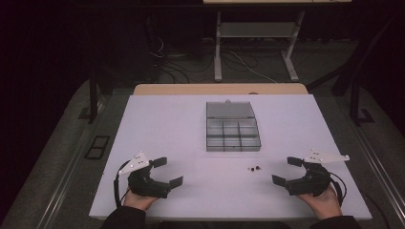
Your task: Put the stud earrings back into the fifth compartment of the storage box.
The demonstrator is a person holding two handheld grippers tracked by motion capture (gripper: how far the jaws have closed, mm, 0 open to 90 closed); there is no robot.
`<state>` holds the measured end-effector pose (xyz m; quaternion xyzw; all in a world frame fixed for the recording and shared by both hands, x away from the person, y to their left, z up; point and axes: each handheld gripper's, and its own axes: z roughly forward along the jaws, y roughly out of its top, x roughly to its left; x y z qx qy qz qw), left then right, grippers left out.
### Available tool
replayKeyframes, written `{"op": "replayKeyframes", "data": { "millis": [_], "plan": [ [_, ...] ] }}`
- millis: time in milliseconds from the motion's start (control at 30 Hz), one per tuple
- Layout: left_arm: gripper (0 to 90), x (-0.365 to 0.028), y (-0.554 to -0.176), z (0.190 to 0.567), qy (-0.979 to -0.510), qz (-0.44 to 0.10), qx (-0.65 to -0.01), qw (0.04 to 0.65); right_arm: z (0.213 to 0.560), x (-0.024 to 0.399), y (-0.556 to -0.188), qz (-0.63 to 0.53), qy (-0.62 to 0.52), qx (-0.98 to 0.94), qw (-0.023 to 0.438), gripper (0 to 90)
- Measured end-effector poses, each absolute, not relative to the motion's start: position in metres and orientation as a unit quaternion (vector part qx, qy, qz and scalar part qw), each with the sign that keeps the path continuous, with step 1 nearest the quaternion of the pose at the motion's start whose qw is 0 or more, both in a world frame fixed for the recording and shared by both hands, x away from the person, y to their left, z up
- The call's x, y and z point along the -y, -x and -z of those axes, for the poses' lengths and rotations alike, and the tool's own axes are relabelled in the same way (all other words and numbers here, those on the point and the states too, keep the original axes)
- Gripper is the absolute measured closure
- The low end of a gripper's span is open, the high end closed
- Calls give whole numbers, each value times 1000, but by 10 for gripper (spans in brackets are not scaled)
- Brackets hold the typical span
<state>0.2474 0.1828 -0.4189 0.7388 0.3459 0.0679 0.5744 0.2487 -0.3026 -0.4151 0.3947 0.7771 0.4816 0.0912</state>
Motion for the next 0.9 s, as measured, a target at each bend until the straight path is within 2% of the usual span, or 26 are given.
{"op": "replayKeyframes", "data": {
  "millis": [900],
  "plan": [
    [0, -176, -252, 421, -752, -64, -334, 564, 409, 310, -242, -471, -401, -781, 86, 3]
  ]
}}
